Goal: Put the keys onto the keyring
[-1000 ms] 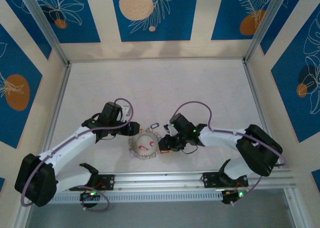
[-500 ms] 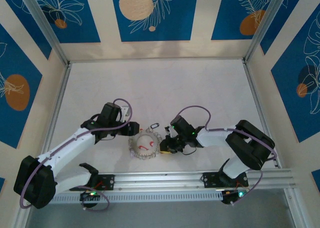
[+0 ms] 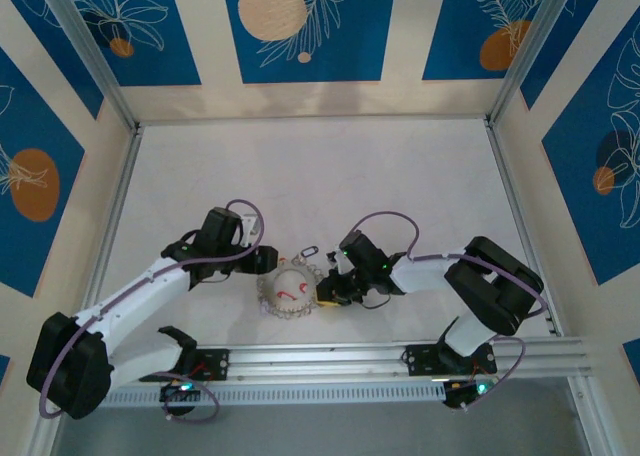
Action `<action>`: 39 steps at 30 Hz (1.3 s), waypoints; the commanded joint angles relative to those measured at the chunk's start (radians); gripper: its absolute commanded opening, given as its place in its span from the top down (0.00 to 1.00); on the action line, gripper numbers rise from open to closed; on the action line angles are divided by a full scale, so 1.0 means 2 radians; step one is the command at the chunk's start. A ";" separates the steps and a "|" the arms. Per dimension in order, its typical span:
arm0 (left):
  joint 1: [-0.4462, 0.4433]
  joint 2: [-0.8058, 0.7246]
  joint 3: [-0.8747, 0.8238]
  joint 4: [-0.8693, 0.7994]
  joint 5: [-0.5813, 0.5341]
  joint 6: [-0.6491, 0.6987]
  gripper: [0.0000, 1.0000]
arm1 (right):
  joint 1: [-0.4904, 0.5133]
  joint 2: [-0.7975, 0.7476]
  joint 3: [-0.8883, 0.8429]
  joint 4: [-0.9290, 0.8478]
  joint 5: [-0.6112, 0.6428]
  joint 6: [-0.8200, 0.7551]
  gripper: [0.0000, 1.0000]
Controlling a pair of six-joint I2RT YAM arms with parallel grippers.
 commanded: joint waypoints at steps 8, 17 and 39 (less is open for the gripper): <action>-0.003 -0.007 -0.009 0.004 -0.009 -0.001 0.33 | 0.004 0.019 0.015 -0.003 -0.011 0.001 0.80; -0.003 -0.015 -0.021 0.011 -0.011 -0.006 0.33 | 0.011 0.019 0.018 0.009 -0.019 -0.005 0.80; -0.003 -0.033 -0.030 0.011 -0.020 -0.013 0.33 | 0.020 0.039 0.036 -0.005 -0.025 -0.010 0.88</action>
